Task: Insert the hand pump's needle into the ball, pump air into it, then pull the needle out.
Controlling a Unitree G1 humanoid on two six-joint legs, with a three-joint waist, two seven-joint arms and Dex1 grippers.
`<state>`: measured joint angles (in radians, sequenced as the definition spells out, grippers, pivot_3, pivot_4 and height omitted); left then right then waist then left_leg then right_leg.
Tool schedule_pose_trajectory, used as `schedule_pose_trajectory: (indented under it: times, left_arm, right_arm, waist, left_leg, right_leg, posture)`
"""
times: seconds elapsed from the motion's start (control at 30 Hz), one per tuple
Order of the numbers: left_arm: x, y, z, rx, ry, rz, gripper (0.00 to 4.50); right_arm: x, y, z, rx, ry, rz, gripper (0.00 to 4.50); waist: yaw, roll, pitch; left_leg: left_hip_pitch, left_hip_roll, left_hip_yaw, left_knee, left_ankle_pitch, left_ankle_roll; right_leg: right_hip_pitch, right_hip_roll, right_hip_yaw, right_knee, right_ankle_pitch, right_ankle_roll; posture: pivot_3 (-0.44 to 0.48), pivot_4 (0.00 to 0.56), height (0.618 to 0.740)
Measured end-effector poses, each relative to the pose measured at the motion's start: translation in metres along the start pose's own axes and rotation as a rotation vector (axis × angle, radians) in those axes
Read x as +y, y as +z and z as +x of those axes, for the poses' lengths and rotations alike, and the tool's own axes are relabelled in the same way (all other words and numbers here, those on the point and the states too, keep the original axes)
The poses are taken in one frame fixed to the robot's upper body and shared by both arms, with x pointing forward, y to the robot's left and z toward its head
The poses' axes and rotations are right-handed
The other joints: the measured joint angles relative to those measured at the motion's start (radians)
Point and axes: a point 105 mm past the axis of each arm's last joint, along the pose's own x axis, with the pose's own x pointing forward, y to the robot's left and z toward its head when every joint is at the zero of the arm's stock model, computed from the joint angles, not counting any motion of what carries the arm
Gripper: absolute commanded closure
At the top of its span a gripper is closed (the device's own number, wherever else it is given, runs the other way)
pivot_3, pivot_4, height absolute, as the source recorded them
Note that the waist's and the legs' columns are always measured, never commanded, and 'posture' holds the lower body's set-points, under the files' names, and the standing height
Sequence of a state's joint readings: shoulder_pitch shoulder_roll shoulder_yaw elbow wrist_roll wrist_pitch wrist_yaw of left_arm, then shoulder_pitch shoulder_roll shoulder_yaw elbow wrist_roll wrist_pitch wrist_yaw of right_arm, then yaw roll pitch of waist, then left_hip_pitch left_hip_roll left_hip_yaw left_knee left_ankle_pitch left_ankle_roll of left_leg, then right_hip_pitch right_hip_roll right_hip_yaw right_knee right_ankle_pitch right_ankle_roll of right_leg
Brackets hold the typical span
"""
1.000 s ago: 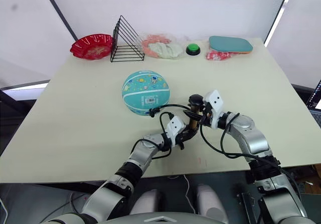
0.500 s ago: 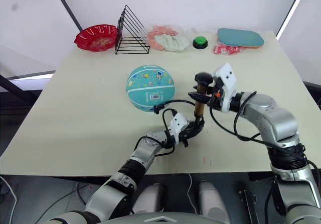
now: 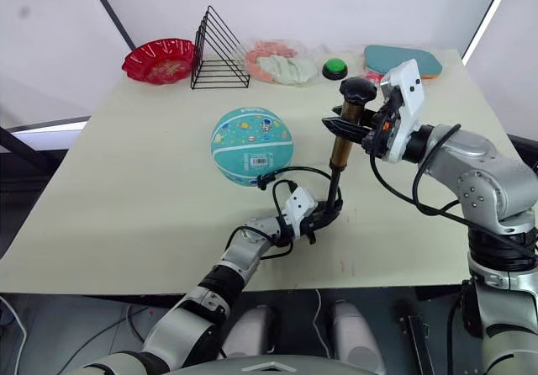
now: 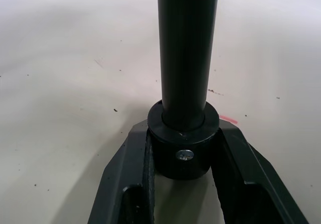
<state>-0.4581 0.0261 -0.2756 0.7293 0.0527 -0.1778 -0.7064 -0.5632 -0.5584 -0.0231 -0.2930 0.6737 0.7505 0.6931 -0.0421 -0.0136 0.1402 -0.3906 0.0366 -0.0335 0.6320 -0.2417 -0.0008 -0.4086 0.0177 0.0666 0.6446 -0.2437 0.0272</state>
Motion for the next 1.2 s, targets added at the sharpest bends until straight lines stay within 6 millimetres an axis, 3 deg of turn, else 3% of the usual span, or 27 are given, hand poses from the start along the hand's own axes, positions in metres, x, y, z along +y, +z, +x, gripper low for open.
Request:
schedule_pose_trajectory:
  times: [0.13,0.17,0.2,0.43,0.5,0.67,0.9,1.0,1.2]
  left_arm:
    - [0.002,-0.009,-0.004,0.027,0.022,-0.016,3.46]
    - [0.003,-0.01,-0.005,0.029,0.024,-0.018,3.46]
    - [0.003,-0.012,-0.006,0.033,0.03,-0.026,3.46]
    - [0.002,-0.016,-0.008,0.042,0.036,-0.044,3.46]
    - [0.003,-0.016,-0.008,0.04,0.04,-0.048,3.46]
    - [0.002,-0.018,-0.009,0.041,0.047,-0.054,3.46]
    - [-0.002,-0.012,-0.005,0.025,0.021,-0.043,3.46]
    - [-0.005,-0.006,-0.002,0.004,0.0,-0.031,3.46]
    - [-0.005,0.0,0.001,-0.019,-0.006,-0.024,3.46]
  right_arm:
    - [0.006,-0.033,0.012,0.027,0.027,0.023,3.44]
    - [0.006,-0.04,0.014,0.037,0.025,0.034,3.44]
    - [0.005,-0.061,0.019,0.063,0.017,0.068,3.44]
    - [0.005,-0.124,0.03,0.128,-0.008,0.155,3.44]
    - [0.006,-0.131,0.031,0.132,-0.003,0.149,3.44]
    - [0.008,-0.132,0.031,0.136,0.012,0.139,3.44]
    - [0.007,-0.112,0.018,0.153,-0.005,0.113,3.44]
    - [0.004,-0.094,0.009,0.167,-0.02,0.119,3.44]
    - [-0.001,-0.028,0.002,0.101,-0.015,0.079,3.44]
  waist:
    - [-0.011,-0.003,-0.009]
    - [-0.013,-0.004,-0.01]
    - [-0.02,-0.004,-0.016]
    - [-0.026,-0.005,-0.028]
    - [-0.028,-0.003,-0.029]
    - [-0.027,-0.004,-0.028]
    - [-0.016,0.001,-0.019]
    - [0.002,0.004,-0.016]
    - [0.007,0.004,-0.001]
  left_leg:
    - [0.014,0.002,0.001,-0.001,-0.003,0.005]
    - [0.015,0.002,0.0,-0.001,-0.003,0.005]
    - [0.015,0.002,0.0,-0.001,-0.003,0.005]
    - [0.017,0.002,0.001,-0.001,-0.003,0.005]
    - [0.018,0.002,0.002,-0.001,-0.003,0.005]
    - [0.029,0.002,0.002,-0.006,-0.004,0.005]
    - [0.024,0.001,0.001,-0.008,-0.004,0.005]
    - [0.007,0.0,0.001,-0.004,-0.004,0.005]
    - [0.003,-0.001,0.0,-0.001,-0.004,0.005]
  right_leg:
    - [0.012,0.002,0.001,0.0,-0.003,-0.004]
    - [0.013,0.002,0.0,0.0,-0.003,-0.005]
    - [0.013,0.002,0.0,0.0,-0.003,-0.005]
    - [0.015,0.002,0.001,0.0,-0.002,-0.003]
    - [0.015,0.002,0.002,0.0,-0.002,-0.003]
    - [0.023,0.002,0.002,0.0,-0.005,-0.008]
    - [0.019,0.001,0.002,-0.002,-0.004,-0.005]
    - [0.005,0.0,0.001,-0.001,-0.003,-0.003]
    - [0.003,-0.001,0.0,-0.001,-0.002,-0.002]
  posture:
    - [0.0,0.15,0.74]
    - [0.0,0.15,0.74]
    - [0.0,0.15,0.74]
    - [0.0,0.15,0.74]
    - [0.0,0.15,0.74]
    - [0.0,0.15,0.74]
    - [0.0,0.15,0.74]
    - [0.0,0.15,0.74]
    - [0.0,0.15,0.74]
